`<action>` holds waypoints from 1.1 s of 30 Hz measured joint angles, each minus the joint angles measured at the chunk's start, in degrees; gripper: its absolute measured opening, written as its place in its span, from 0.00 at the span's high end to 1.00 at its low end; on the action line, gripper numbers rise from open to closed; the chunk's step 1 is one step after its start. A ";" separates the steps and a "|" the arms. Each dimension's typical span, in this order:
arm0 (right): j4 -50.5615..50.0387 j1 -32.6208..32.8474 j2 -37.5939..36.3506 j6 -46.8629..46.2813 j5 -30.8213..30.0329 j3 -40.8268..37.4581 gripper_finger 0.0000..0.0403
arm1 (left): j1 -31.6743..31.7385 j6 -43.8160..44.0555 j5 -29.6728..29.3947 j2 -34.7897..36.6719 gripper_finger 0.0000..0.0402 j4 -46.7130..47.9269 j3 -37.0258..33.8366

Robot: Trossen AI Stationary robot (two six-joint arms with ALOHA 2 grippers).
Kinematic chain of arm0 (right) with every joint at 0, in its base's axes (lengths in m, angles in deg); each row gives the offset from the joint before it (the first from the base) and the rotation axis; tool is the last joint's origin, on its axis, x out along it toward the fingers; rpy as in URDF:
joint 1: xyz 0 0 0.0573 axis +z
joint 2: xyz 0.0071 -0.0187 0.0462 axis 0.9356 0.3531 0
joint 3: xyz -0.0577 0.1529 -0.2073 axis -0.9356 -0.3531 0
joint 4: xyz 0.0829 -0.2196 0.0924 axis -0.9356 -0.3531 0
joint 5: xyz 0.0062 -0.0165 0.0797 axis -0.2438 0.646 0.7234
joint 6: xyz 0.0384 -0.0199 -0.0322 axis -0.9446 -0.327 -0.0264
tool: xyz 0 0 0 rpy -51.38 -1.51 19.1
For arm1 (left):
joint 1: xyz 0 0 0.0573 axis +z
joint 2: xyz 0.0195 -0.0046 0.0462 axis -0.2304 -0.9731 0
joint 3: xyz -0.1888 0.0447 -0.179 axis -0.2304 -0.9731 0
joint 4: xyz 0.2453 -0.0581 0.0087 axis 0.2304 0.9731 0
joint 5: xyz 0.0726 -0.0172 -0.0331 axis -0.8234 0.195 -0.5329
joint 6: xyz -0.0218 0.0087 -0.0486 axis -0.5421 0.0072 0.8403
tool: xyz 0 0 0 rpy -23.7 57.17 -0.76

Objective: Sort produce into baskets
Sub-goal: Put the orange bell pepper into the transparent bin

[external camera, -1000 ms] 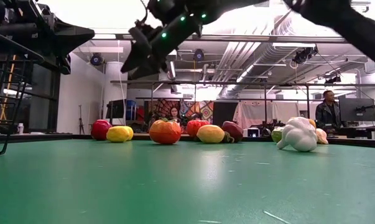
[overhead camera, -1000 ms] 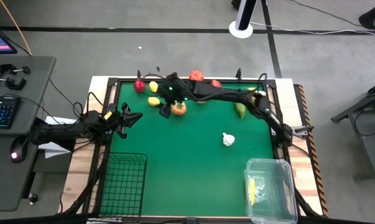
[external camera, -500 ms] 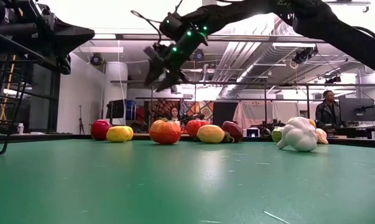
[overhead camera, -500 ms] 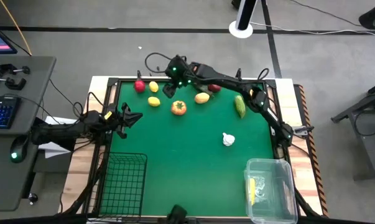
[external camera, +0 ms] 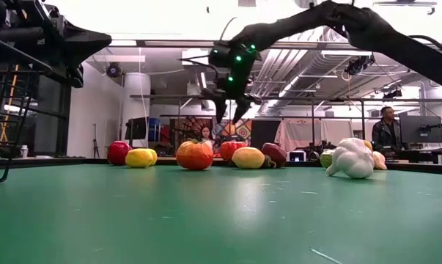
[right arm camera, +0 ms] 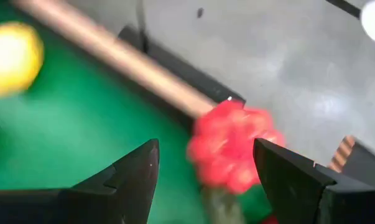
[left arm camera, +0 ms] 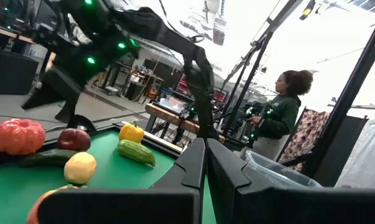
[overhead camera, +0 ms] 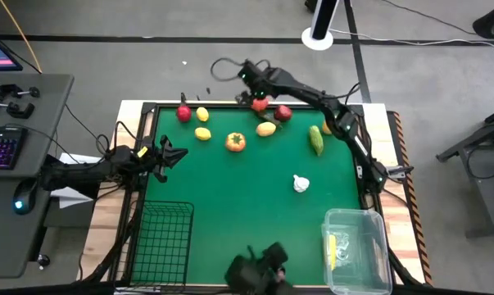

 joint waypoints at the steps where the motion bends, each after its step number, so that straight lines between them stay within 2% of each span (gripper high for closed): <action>1: 0.43 -1.10 0.00 -1.59 0.00 0.00 0.37 | 0.01 0.01 0.00 0.00 0.99 0.00 0.00; 3: 0.43 -3.11 0.17 -5.81 0.46 0.00 0.37 | 0.00 0.03 0.00 0.00 0.99 0.00 0.00; 7: 0.21 -6.34 1.60 -10.07 6.26 -0.03 0.37 | 0.00 0.03 0.01 0.00 0.99 0.00 0.00; 13: 4.04 -7.13 1.88 -14.06 7.20 -0.07 0.37 | -0.01 0.02 0.00 0.00 0.99 0.00 0.00; 16: 4.13 -7.27 1.87 -14.61 9.72 -0.02 0.37 | 0.01 0.01 0.00 0.00 0.99 -0.01 0.00; 19: 4.20 -7.25 1.84 -13.42 12.87 0.04 0.37 | 0.01 0.04 0.00 0.00 0.99 0.00 0.00; 24: 6.26 -7.25 1.84 -7.17 13.22 0.04 0.37 | 0.00 0.01 0.00 0.00 0.99 -0.01 0.00; 28: 6.67 -7.25 1.84 -6.57 14.97 0.04 0.37 | -0.01 0.02 0.00 0.00 0.99 0.00 0.00; 33: 9.05 -7.34 1.84 -4.28 20.13 0.04 0.37 | 0.00 0.00 0.00 0.00 0.99 0.00 0.00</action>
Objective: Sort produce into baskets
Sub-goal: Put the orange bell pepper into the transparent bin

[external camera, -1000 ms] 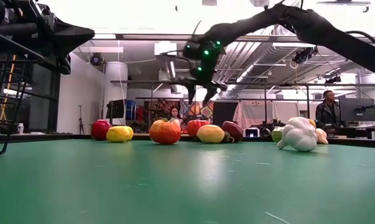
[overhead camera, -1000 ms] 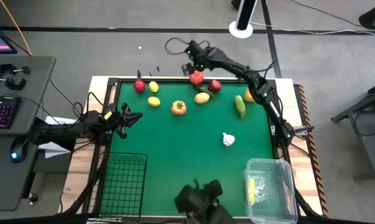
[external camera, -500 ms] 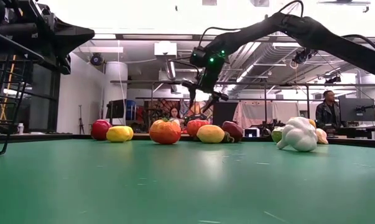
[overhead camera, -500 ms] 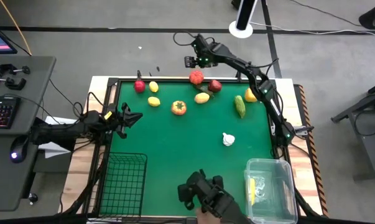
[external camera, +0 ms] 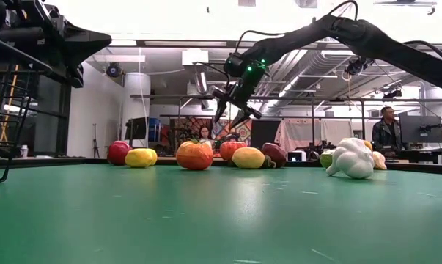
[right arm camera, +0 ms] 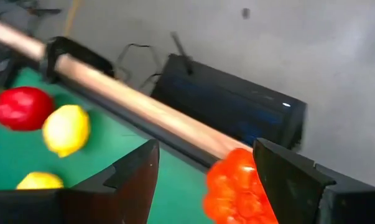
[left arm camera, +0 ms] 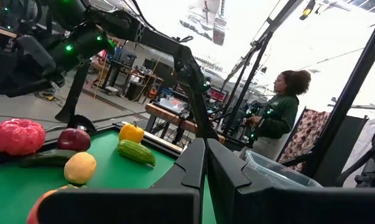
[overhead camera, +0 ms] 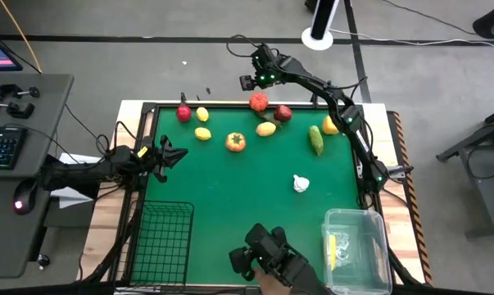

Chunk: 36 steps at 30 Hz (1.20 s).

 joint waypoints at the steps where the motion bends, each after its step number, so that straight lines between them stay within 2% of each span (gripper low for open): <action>1: 0.06 0.00 -0.02 0.56 0.00 0.00 0.37 | -0.01 0.02 0.00 0.00 0.99 0.00 0.00; 5: -0.72 0.13 -0.02 2.39 -0.28 0.00 0.30 | 0.01 0.02 0.00 0.00 0.99 0.00 0.00; 10: -4.49 0.85 -0.07 5.49 -1.31 0.00 0.07 | -0.01 0.04 0.00 0.00 0.99 0.00 0.00; 12: -5.83 1.21 -0.07 7.32 -3.20 0.00 0.03 | 0.00 0.00 0.00 0.00 0.99 0.00 0.00; 18: -6.79 2.14 -0.09 4.95 -12.09 -0.02 0.10 | -0.01 0.04 0.00 0.00 0.99 0.00 0.00; 23: -12.51 2.40 -0.07 5.47 -10.92 -0.07 0.11 | -0.01 0.04 0.00 0.02 0.99 0.00 0.00; 31: -10.26 2.54 0.24 2.76 -11.01 -0.07 0.11 | -0.01 0.04 0.00 0.02 0.99 0.00 0.00; 36: -10.43 2.47 0.41 -0.40 -14.29 -0.07 0.11 | 0.01 0.01 0.00 0.00 0.99 0.00 0.00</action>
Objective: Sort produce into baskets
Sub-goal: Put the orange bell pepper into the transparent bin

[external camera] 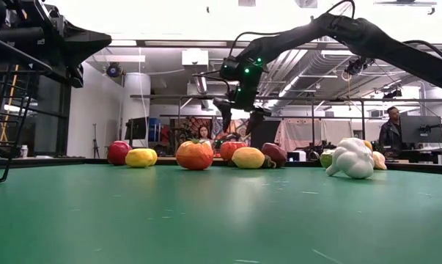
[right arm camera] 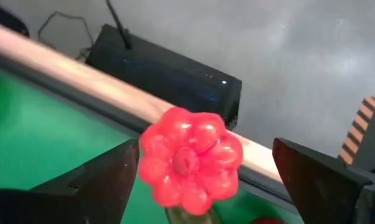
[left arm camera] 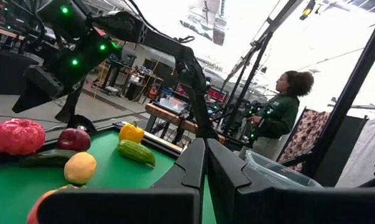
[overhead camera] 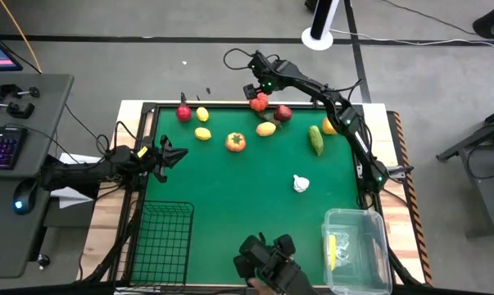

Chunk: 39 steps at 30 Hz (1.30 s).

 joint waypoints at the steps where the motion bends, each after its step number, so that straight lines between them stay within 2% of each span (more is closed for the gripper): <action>1: 0.22 0.02 0.05 -1.19 0.59 0.00 0.11 | -0.02 0.01 0.00 0.00 0.99 0.00 0.00; 3: 0.25 -0.11 0.39 -2.80 2.46 0.00 0.11 | -0.02 0.03 0.00 0.02 0.99 0.00 0.00; 12: -0.60 -0.17 3.04 -10.55 2.56 0.00 0.11 | -0.02 0.01 0.00 0.02 0.99 0.00 0.00; 24: 0.04 0.19 5.71 -12.81 2.50 0.28 0.11 | 0.00 0.01 0.00 0.02 0.99 0.00 0.00; 30: 0.54 0.24 5.81 -11.05 3.95 0.22 0.12 | -0.01 0.00 0.00 0.00 0.99 0.00 0.00; 33: 0.43 0.28 5.84 -9.97 3.96 0.21 0.17 | -0.02 -0.02 0.00 0.01 0.99 -0.01 0.00; 39: 0.31 0.28 5.69 -9.24 5.08 0.14 0.37 | 0.00 0.03 0.00 0.02 0.99 0.00 0.00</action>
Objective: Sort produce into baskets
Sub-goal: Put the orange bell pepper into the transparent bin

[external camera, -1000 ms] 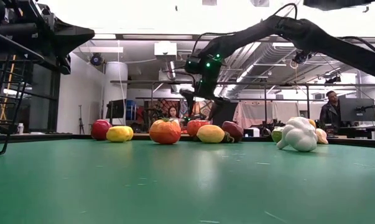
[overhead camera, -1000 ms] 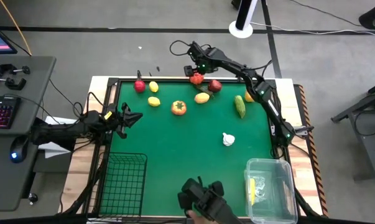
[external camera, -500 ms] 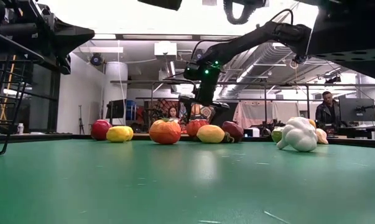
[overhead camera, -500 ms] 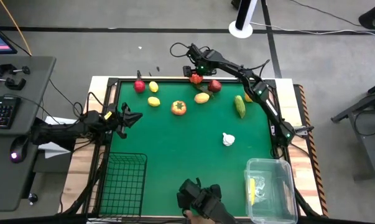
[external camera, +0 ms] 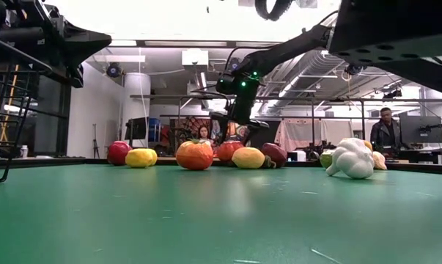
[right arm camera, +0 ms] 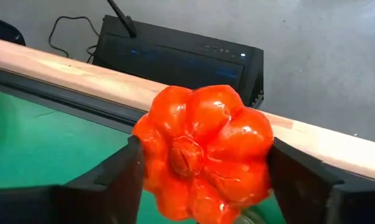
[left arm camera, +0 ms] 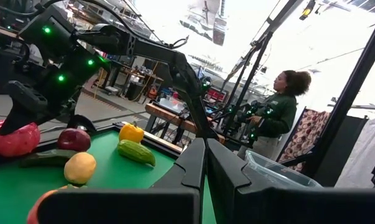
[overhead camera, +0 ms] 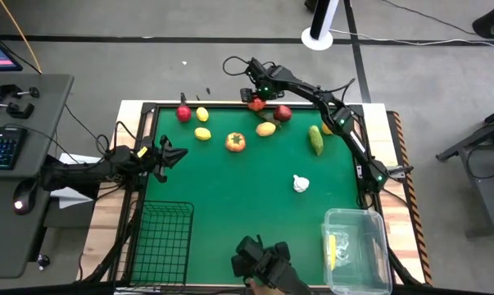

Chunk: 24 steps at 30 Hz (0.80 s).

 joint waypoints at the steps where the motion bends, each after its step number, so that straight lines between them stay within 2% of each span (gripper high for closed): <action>1: 0.06 0.00 -0.12 0.45 0.06 -0.02 0.38 | -0.02 -0.02 0.00 -0.02 0.99 0.00 0.00; 9: -0.57 0.25 -1.86 4.47 0.89 -0.33 0.38 | -0.02 -0.02 0.00 0.00 0.99 0.00 0.00; 14: -1.35 0.44 -6.49 10.68 4.16 -0.46 0.40 | -0.01 -0.04 0.00 0.00 0.99 -0.01 0.00; 21: -10.05 3.34 -16.84 25.38 14.24 -0.33 0.41 | 0.00 0.00 0.02 0.00 0.99 0.00 0.00; 24: -18.57 6.29 -22.51 30.45 19.81 -0.23 0.49 | -0.02 -0.01 0.02 0.00 0.99 -0.01 0.00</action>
